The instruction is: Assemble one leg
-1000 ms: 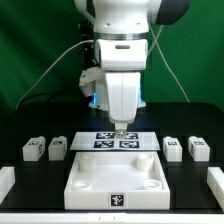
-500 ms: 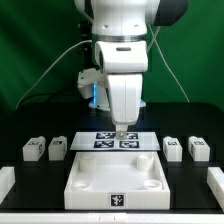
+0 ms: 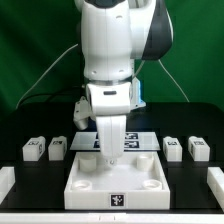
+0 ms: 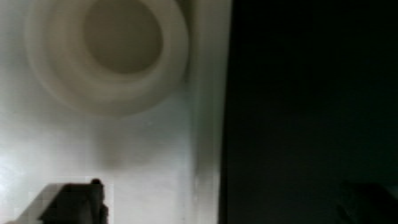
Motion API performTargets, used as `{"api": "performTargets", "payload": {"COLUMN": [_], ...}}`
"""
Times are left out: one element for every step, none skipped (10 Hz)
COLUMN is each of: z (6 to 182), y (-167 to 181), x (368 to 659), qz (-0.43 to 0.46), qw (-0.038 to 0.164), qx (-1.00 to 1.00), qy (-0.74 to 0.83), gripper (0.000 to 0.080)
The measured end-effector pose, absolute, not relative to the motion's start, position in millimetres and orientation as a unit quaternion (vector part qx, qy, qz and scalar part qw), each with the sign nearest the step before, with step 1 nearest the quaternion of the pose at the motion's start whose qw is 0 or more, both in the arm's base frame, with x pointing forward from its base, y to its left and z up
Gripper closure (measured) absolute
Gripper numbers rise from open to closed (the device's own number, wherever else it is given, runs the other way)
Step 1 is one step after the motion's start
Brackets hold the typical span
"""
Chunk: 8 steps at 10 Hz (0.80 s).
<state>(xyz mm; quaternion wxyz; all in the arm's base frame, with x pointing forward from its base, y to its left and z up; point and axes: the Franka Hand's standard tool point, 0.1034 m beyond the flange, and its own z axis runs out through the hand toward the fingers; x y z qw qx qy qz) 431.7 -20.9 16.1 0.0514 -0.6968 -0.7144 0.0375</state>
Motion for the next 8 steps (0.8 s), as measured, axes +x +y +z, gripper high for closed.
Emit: {"api": "performTargets", "payload": {"z": [13.4,13.4,13.0,12.9,12.9,12.9,12.8,12.8], "y": [-14.3,-12.1,-13.3,-13.7,-13.7,-13.9,-14.2,-14.5], "x": [430.7,430.7,430.3,430.2,430.2,430.1,430.1,430.0], "qz": [0.039,0.039,0.039,0.039,0.039,0.039,0.039,0.039], "qw": [0.054,0.054,0.055,0.055,0.055,0.055,0.055,0.055], "qx": [-0.702,-0.704,-0.705,-0.705,-0.705,-0.705,-0.706,-0.706], "qy": [-0.71,-0.707,-0.706,-0.706,-0.706,-0.706,-0.705,-0.705], "gripper": [0.0149,0.0149,0.0149,0.0263,0.0402,0.0539,0.0539,0.0716]}}
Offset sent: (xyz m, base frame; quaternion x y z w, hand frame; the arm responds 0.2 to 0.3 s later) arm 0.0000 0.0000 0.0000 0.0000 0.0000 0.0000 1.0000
